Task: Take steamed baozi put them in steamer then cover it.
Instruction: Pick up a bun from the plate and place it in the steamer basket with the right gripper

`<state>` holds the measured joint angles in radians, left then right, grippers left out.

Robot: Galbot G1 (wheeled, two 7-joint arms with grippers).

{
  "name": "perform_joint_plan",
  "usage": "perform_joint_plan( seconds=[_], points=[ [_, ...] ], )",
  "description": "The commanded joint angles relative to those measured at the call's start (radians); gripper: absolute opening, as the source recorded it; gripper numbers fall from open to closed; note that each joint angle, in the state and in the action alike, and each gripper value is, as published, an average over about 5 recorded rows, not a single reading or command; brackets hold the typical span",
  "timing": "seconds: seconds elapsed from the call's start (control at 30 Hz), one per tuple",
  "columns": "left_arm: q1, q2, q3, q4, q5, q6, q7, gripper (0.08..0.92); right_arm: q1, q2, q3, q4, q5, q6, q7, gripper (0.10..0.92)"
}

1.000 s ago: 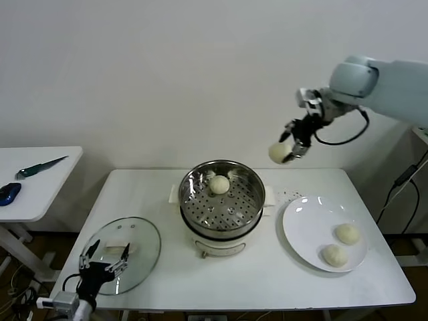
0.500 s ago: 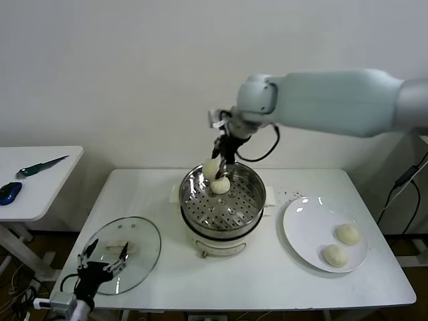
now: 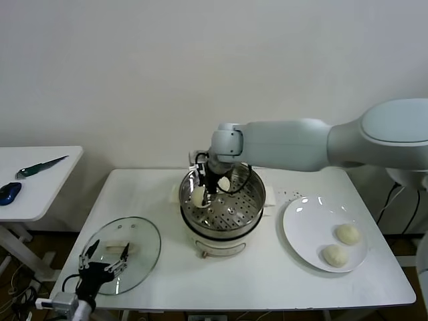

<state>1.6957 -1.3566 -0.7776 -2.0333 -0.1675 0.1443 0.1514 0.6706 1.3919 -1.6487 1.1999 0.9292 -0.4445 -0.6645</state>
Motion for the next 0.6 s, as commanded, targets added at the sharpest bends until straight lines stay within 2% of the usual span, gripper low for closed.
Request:
perform_joint_plan(
  seconds=[0.03,0.17,0.4,0.6],
  points=[
    [0.0,0.0,-0.001,0.002,0.002,-0.001,0.0,0.823,-0.072,0.032,0.015,-0.055,-0.027,-0.01,0.026,0.662],
    [0.0,-0.002,0.001,0.001,0.002,-0.001,0.0,0.823,-0.058,0.025,0.017,-0.048,-0.029,0.004,0.013,0.677],
    [0.004,-0.002,0.0,-0.004,0.004,-0.001,0.001,0.823,0.043,-0.052,0.006,0.001,-0.045,0.052,-0.039,0.811],
    [0.004,-0.001,-0.001,-0.013,0.006,0.003,0.003,0.823,0.216,-0.275,-0.041,0.069,-0.056,0.157,-0.162,0.822]
  ],
)
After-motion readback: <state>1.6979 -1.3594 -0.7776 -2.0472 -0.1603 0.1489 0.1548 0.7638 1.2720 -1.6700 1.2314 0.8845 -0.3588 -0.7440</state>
